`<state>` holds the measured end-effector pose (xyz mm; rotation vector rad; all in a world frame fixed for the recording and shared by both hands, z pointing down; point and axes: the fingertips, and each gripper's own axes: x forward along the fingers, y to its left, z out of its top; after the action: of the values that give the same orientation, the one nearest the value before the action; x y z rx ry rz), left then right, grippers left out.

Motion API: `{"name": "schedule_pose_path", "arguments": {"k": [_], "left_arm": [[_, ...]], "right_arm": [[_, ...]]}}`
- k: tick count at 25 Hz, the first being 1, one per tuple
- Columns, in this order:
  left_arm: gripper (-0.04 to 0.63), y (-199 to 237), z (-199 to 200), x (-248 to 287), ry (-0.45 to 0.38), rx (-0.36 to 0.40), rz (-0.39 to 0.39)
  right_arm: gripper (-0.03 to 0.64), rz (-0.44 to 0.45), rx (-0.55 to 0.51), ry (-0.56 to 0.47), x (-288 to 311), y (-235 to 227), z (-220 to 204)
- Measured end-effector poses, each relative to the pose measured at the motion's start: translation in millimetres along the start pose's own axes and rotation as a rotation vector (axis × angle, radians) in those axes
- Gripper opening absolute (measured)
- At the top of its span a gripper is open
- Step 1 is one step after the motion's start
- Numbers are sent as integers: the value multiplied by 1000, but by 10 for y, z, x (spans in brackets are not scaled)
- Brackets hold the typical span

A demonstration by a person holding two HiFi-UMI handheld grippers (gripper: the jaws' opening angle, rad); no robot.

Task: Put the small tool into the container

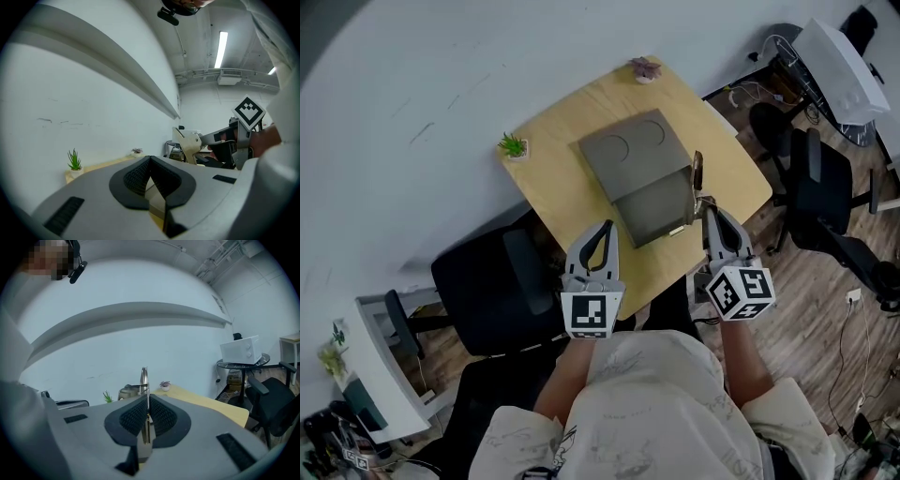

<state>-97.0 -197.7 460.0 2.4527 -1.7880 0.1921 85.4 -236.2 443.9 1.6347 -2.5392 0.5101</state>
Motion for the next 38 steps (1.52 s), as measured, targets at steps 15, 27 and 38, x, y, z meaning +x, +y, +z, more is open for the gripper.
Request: {"name": "schedule_pose_path", "arguments": {"k": [15, 27, 38], "left_arm": [[6, 100, -396, -155, 88, -61, 43], [6, 151, -569, -237, 104, -74, 69], [6, 218, -650, -257, 124, -76, 70]], "right_arm": [[18, 56, -153, 90, 221, 186, -258], [18, 96, -339, 159, 376, 262, -494], [18, 131, -548, 214, 508, 370, -667]]}}
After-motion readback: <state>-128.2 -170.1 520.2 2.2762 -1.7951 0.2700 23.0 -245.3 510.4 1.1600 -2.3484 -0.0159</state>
